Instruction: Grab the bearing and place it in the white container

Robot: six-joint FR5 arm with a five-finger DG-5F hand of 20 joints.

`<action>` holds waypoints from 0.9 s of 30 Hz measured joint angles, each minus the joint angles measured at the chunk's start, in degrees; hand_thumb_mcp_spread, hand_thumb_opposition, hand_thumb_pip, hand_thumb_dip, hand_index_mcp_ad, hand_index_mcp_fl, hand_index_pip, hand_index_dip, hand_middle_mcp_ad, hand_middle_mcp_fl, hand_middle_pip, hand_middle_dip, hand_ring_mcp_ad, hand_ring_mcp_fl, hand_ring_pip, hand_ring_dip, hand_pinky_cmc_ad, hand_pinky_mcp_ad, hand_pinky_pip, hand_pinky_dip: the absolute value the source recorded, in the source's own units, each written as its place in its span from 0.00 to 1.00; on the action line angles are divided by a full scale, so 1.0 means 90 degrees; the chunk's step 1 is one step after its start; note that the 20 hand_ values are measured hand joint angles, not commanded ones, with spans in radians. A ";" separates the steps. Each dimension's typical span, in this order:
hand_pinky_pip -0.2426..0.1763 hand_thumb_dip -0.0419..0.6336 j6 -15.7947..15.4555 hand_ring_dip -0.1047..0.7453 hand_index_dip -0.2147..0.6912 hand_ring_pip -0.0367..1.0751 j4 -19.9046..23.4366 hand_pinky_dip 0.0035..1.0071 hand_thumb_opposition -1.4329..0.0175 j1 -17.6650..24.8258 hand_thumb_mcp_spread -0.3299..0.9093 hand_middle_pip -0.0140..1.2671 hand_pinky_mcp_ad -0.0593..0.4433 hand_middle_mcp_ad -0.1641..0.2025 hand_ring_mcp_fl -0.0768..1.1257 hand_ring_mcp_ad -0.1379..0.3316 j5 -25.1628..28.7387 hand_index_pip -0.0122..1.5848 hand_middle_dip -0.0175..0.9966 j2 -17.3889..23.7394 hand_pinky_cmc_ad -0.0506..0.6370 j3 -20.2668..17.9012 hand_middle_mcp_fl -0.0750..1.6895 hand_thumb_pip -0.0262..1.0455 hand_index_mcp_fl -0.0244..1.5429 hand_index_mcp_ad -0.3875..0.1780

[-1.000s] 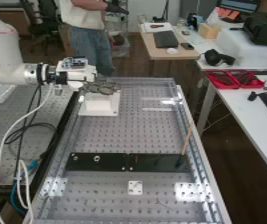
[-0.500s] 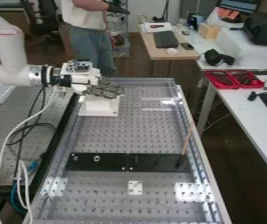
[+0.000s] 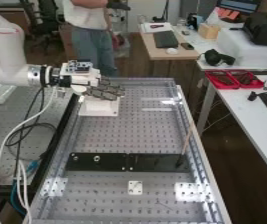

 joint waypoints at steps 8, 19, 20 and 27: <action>0.43 0.50 -0.0027 0.13 0.63 0.12 -0.0382 0.15 0.43 -0.0657 0.67 0.12 0.41 0.61 0.07 0.68 -0.0235 0.56 0.17 0.0737 0.53 0.0118 0.09 0.44 0.14 0.58; 0.44 0.27 -0.0354 0.14 0.60 0.13 -0.1371 0.15 0.51 -0.1791 0.55 0.12 0.57 0.61 0.07 0.70 -0.0545 0.14 0.19 0.1192 0.53 0.1024 0.11 0.27 0.17 0.58; 0.44 0.24 -0.0346 0.14 0.59 0.13 -0.1473 0.15 0.51 -0.1887 0.53 0.12 0.61 0.61 0.07 0.70 -0.0555 0.12 0.19 0.1180 0.53 0.1138 0.11 0.27 0.15 0.58; 0.42 0.17 -0.0148 0.14 0.41 0.13 -0.1921 0.15 0.52 -0.2377 0.50 0.12 0.67 0.61 0.06 0.70 -0.0606 0.08 0.18 0.1026 0.58 0.1731 0.07 0.27 0.07 0.58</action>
